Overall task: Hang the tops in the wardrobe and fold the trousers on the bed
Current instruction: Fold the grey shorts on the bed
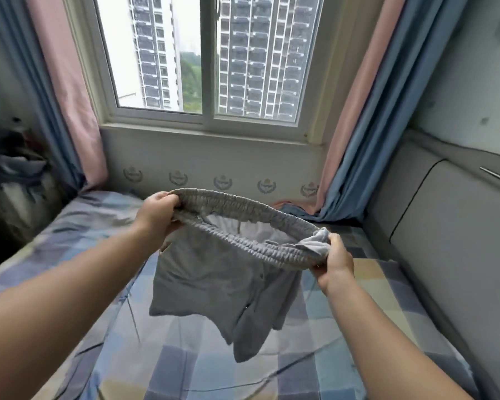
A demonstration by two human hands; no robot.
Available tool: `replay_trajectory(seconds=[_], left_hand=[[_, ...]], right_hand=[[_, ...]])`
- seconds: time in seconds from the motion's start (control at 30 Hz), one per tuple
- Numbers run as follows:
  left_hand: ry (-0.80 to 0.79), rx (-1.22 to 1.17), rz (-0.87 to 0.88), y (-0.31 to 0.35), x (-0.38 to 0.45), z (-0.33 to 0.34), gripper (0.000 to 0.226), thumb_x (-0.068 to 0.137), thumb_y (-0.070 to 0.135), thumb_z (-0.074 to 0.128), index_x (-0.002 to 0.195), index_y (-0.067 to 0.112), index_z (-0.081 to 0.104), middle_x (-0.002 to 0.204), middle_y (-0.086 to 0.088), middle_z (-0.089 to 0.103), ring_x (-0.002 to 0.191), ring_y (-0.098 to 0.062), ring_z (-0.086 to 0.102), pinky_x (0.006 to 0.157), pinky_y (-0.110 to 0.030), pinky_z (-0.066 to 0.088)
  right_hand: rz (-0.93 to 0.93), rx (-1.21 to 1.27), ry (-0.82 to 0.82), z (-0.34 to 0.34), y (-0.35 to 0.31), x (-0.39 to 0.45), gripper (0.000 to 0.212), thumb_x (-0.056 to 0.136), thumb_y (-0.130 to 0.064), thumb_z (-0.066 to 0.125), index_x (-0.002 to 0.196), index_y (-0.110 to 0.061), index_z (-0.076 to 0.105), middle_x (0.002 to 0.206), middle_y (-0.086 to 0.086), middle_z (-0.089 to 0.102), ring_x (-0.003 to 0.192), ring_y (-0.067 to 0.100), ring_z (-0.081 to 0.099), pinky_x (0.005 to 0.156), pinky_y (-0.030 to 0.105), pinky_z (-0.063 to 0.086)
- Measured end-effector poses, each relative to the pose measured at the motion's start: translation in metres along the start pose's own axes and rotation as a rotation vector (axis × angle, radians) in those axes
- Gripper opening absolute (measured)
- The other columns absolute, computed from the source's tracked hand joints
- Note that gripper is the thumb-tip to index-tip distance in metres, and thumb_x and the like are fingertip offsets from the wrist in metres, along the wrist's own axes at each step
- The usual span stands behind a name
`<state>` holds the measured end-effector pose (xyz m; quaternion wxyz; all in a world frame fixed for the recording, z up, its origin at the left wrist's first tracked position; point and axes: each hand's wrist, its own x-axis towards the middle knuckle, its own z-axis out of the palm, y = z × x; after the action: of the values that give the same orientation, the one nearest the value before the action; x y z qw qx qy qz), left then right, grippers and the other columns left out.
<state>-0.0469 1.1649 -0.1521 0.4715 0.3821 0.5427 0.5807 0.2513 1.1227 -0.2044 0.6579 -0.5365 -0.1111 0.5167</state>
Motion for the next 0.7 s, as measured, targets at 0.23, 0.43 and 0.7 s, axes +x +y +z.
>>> replay_trajectory(seconds=[0.23,0.43,0.7], left_hand=[[0.029,0.165,0.166,0.050,-0.001,-0.066,0.033,0.089,-0.007,0.044,0.081,0.018,0.064,0.078,-0.006,0.061,0.066,-0.015,0.056,0.047,-0.014,0.050],[-0.016,0.543,0.347,0.075,-0.005,-0.098,0.038,0.084,-0.012,0.041,0.086,0.014,0.068,0.082,-0.006,0.065,0.070,-0.020,0.061,0.057,-0.028,0.059],[0.015,0.521,0.149,0.056,-0.020,-0.124,0.039,0.085,-0.012,0.036,0.099,0.000,0.070,0.091,-0.016,0.065,0.083,-0.026,0.062,0.057,-0.020,0.056]], right_hand=[[-0.448,-1.036,0.057,0.003,-0.043,-0.022,0.022,0.083,-0.033,0.060,0.088,-0.012,0.057,0.091,0.015,0.069,0.088,0.035,0.064,0.079,0.044,0.053],[-0.464,-1.655,0.037,0.010,-0.053,-0.058,0.023,0.087,-0.021,0.038,0.103,-0.026,0.053,0.098,0.006,0.068,0.086,0.028,0.067,0.079,0.037,0.054],[-0.177,-1.069,-0.279,0.015,-0.028,-0.088,0.023,0.092,-0.007,0.041,0.098,-0.014,0.062,0.078,0.003,0.063,0.067,0.015,0.063,0.061,0.026,0.054]])
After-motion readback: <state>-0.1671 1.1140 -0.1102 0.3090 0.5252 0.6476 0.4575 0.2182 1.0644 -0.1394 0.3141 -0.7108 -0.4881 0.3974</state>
